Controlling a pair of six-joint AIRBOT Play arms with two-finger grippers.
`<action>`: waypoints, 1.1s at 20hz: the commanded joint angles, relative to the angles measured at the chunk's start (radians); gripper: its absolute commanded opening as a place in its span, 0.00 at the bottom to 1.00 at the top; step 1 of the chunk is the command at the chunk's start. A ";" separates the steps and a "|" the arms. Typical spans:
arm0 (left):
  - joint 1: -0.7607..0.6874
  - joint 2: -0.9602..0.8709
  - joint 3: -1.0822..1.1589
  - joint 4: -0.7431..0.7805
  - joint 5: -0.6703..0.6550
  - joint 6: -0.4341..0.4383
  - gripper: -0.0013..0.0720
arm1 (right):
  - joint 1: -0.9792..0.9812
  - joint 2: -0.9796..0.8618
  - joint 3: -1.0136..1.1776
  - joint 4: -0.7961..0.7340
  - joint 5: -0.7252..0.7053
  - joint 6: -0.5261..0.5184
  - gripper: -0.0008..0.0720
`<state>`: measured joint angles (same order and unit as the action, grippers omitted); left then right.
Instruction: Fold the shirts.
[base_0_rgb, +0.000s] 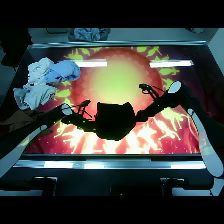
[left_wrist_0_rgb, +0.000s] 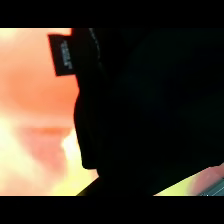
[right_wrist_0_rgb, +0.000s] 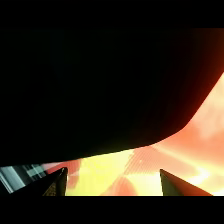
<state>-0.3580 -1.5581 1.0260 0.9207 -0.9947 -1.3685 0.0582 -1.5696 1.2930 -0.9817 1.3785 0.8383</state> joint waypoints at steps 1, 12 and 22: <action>-0.003 0.015 -0.001 0.002 0.019 0.000 0.06 | -0.001 -0.040 -0.002 0.005 -0.158 0.063 1.00; -0.003 0.112 -0.001 0.002 0.020 0.000 0.06 | 0.016 -0.230 -0.002 0.301 -0.276 0.127 0.59; 0.179 0.451 0.418 0.372 0.016 -0.077 0.06 | -0.140 0.167 0.347 0.173 -0.250 -0.034 0.07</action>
<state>-0.2558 -1.2266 1.2835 1.1709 -0.9821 -1.3857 -0.0196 -1.5639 1.5101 -0.7593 1.1336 0.8524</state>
